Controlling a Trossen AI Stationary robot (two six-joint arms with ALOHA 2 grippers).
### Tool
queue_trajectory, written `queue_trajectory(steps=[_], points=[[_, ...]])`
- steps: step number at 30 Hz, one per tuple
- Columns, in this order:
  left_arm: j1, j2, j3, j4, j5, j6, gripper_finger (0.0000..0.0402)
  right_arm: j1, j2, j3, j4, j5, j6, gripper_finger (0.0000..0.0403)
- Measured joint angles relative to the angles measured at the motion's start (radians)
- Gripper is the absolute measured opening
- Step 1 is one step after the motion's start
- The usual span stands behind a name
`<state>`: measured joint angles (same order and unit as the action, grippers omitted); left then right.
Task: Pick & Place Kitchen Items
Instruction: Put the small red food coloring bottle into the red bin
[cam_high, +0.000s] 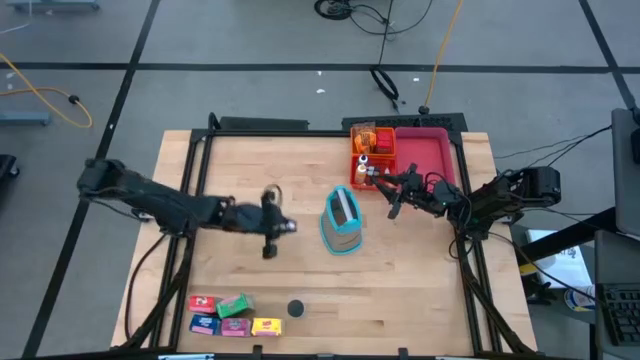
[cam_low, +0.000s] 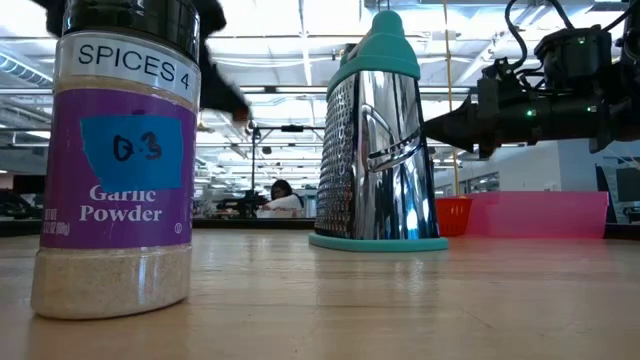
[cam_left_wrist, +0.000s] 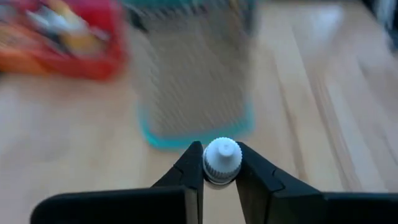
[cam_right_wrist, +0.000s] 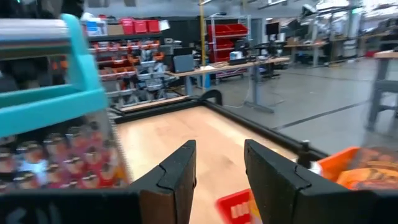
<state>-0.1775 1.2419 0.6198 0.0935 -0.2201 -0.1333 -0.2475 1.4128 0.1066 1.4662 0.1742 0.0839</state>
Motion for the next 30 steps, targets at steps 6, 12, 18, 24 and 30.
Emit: queue_trajectory(steps=[6,12,18,24,30], points=[[0.123,-0.127,0.086,0.002,-0.123,0.024,0.0049,-0.023,0.000,0.000,0.000,0.011,-0.001,0.0128],[0.266,-0.085,0.245,-0.028,-0.061,0.094,0.0049,-0.041,0.000,0.000,0.002,0.010,0.008,0.0128],[0.403,0.032,0.392,-0.072,0.034,0.114,0.0051,-0.041,0.000,0.000,-0.005,0.009,0.009,0.0128],[0.504,0.233,0.544,-0.080,0.212,0.115,0.0055,-0.041,0.000,0.000,-0.016,0.010,0.008,0.0128],[0.563,0.426,0.697,-0.081,0.342,0.114,0.0053,-0.041,0.000,0.000,-0.045,0.011,0.008,0.0128]])
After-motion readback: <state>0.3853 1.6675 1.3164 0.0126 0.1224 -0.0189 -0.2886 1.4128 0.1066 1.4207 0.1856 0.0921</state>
